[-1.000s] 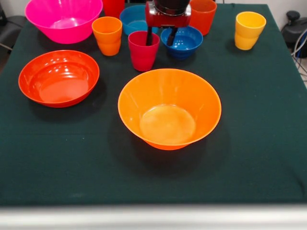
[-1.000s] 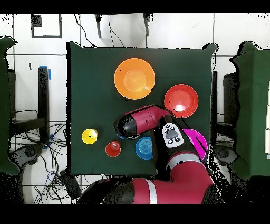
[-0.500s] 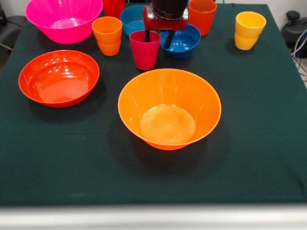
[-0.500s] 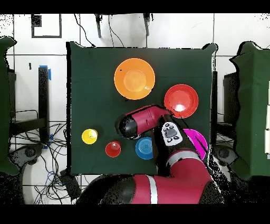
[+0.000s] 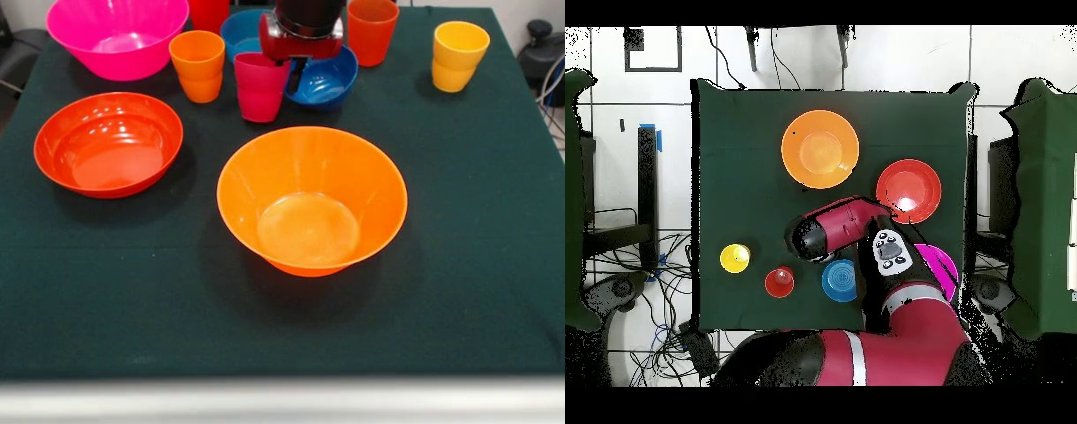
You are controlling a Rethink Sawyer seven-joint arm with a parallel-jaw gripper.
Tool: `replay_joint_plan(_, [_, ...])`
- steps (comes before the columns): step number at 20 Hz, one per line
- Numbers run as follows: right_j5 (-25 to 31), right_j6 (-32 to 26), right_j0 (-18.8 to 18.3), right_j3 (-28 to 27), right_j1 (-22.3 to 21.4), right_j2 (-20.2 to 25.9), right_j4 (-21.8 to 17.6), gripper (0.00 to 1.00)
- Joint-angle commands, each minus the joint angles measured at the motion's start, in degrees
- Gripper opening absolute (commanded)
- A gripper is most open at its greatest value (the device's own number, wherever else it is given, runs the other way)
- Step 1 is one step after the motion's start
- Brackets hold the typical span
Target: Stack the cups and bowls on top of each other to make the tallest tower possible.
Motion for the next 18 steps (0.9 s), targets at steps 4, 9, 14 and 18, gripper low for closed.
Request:
replay_joint_plan(4, [0.56,-8.00,-0.85,-2.74,-0.07,5.43,-1.84,0.00])
replay_joint_plan(9, [10.31,-12.77,-2.26,-0.41,-7.40,8.34,3.75,0.00])
replay_joint_plan(14, [16.01,-13.61,-2.17,-0.64,-10.14,9.42,5.88,0.00])
replay_joint_plan(18, [18.30,-13.46,-2.40,-0.73,-11.10,10.37,6.42,0.00])
